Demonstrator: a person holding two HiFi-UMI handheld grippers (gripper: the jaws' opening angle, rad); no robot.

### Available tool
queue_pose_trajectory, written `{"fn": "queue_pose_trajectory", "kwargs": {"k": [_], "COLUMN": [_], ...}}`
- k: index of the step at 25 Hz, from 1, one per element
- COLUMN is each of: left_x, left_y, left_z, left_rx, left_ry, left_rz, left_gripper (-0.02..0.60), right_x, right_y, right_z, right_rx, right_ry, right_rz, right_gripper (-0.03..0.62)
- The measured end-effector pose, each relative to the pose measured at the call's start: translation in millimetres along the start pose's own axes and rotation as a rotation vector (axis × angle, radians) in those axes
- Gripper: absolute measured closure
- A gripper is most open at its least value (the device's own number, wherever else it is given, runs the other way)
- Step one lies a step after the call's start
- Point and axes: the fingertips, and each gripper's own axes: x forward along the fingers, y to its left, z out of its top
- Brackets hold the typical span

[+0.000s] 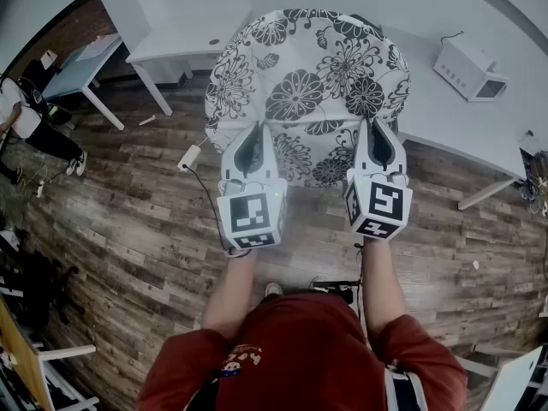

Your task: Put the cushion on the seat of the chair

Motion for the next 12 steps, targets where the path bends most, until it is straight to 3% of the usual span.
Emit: {"fn": "queue_pose_trajectory", "kwargs": {"k": [12], "left_x": [-0.4], "left_y": [0.2], "left_z": [-1.6], "left_rx": [-0.010], "left_ry": [-0.016], "left_rz": [-0.008], "left_gripper": [0.552], "right_x": [-1.5], "right_y": [0.6], "right_z": [-0.2], "right_rx": [-0.014], "right_ry": [-0.006], "right_rz": [-0.014], "right_gripper": [0.551]}}
